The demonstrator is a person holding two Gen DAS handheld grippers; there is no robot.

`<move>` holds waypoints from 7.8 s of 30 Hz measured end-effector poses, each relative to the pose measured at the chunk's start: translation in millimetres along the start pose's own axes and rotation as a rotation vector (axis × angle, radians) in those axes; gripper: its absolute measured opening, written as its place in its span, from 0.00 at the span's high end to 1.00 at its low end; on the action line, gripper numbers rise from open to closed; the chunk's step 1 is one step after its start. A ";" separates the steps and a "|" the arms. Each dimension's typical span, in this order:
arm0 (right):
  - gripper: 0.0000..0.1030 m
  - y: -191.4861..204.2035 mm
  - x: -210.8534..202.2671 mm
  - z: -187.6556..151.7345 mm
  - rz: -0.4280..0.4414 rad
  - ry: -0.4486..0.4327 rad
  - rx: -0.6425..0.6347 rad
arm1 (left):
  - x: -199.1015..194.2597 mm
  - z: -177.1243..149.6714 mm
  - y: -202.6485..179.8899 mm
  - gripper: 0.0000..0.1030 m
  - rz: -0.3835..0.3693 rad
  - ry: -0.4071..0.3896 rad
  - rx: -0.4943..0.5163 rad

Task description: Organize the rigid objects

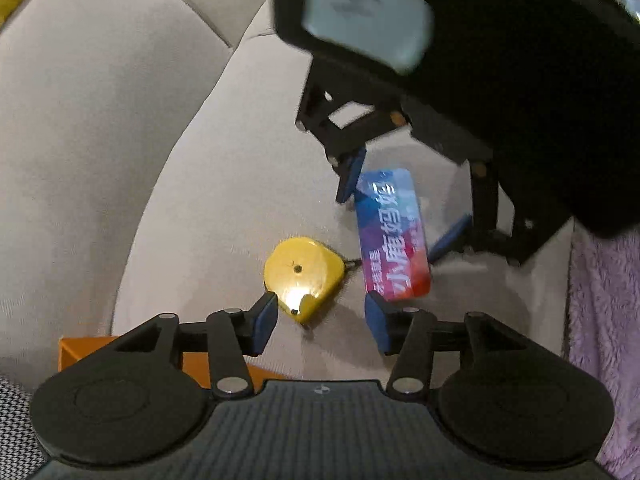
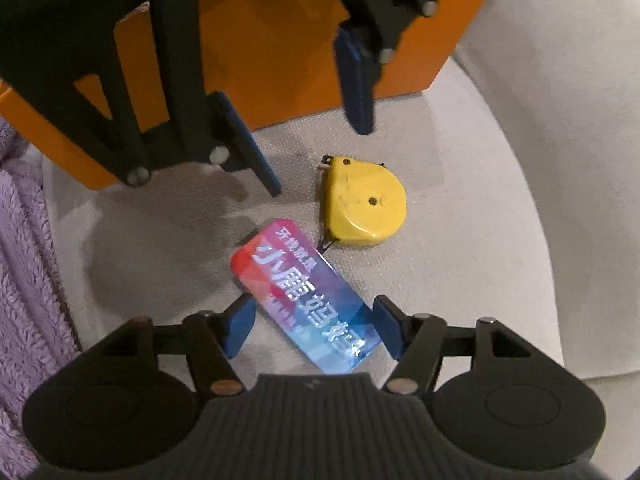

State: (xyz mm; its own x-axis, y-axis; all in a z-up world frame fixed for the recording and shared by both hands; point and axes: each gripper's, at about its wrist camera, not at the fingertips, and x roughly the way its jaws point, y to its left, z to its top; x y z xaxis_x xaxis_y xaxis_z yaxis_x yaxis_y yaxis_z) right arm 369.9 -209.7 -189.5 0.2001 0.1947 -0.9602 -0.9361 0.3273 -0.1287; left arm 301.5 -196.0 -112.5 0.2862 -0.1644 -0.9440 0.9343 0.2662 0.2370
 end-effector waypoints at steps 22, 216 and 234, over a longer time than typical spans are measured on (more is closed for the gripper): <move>0.47 -29.4 -7.2 -42.2 0.098 0.067 0.191 | 46.2 28.4 -6.5 0.27 0.001 0.124 0.270; 0.23 239.4 -221.2 78.7 -0.386 -0.669 0.924 | -212.5 -271.0 -106.1 0.14 0.680 -0.474 -1.248; 0.15 304.8 -201.3 45.2 -0.437 -0.599 0.937 | -187.6 -286.1 -170.7 0.10 0.644 -0.392 -1.327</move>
State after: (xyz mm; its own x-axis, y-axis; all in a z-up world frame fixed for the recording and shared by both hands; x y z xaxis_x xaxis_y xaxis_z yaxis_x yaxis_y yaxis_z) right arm 57.3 -107.3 -24.2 0.7850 0.2174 -0.5801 -0.2295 0.9718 0.0536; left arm 27.5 61.1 -41.6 0.7926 0.1320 -0.5953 -0.1652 0.9863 -0.0012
